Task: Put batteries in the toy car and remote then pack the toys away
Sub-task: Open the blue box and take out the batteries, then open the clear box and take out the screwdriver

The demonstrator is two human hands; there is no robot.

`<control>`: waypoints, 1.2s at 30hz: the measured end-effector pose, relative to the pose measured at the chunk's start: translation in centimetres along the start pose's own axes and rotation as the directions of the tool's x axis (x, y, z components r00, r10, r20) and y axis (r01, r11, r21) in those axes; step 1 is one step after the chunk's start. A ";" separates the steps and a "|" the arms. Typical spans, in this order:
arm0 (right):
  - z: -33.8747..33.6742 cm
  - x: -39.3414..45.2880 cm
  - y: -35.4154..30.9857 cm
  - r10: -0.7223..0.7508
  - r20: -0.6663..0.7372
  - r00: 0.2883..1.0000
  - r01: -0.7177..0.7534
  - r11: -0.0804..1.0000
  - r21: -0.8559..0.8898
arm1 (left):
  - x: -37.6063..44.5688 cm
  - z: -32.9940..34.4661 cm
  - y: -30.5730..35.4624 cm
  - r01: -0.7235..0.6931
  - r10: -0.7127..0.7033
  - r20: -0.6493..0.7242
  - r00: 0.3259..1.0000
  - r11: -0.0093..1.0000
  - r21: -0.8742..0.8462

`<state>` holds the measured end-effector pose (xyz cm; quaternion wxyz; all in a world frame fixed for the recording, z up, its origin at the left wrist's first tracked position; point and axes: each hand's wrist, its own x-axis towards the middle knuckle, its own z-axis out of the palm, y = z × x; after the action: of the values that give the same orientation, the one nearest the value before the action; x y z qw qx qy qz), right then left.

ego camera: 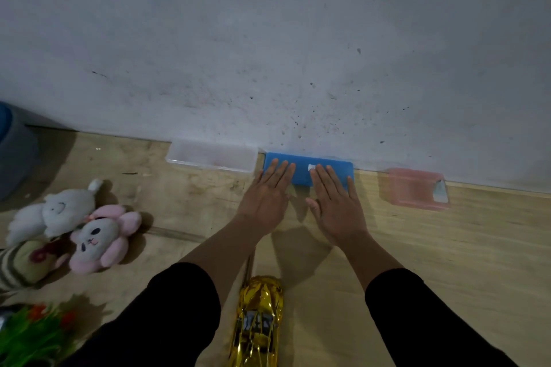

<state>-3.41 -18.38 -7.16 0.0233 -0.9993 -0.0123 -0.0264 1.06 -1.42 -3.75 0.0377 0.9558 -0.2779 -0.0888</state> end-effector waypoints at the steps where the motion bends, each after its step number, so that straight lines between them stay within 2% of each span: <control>1: -0.2 0.3 -0.1 -0.007 -0.014 1.000 0.007 1.000 -0.022 | -0.2 0.0 -0.7 -0.007 0.007 -0.009 1.000 1.000 -0.003; 4: -1.1 1.7 -1.3 -0.048 -0.086 0.995 0.043 0.997 -0.064 | -1.2 -1.2 -3.1 0.005 -0.005 -0.069 0.998 1.000 0.010; 6: -1.8 2.8 -3.1 -0.102 -0.118 0.988 0.092 0.992 -0.090 | -1.9 -1.8 -5.5 0.061 -0.059 -0.051 0.997 0.998 0.022; 11: -2.5 5.5 -9.2 -0.224 -0.126 0.966 0.214 0.973 -0.091 | -3.6 -2.8 -12.8 0.152 -0.152 -0.019 0.988 0.988 0.025; 14: -1.7 6.6 -13.2 -0.251 -0.136 0.958 0.243 0.967 -0.071 | -3.8 -2.9 -16.1 0.141 -0.139 -0.039 0.989 0.990 0.030; 19: 0.2 7.7 -17.3 -0.192 -0.153 0.969 0.179 0.979 -0.099 | -3.1 -2.5 -18.7 0.103 -0.103 0.021 0.994 0.995 0.007; 24: 1.0 7.5 -18.6 -0.122 -0.193 0.974 0.086 0.979 -0.184 | -2.6 -1.4 -19.8 0.019 -0.027 -0.104 0.994 0.996 -0.083; 32: 1.1 7.9 -20.1 -0.057 -0.163 0.985 0.012 0.965 -0.264 | -2.0 -0.8 -21.0 -0.056 0.053 -0.042 0.998 0.997 -0.059; 36: 1.3 8.1 -20.3 -0.073 -0.175 0.982 0.023 0.962 -0.272 | -2.3 -1.3 -20.8 -0.083 0.079 -0.084 0.993 0.995 -0.051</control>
<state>4.23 2.11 -7.07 -0.1121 -0.9859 -0.0305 -0.1203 10.32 17.44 -4.63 0.0786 0.9452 -0.3121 -0.0553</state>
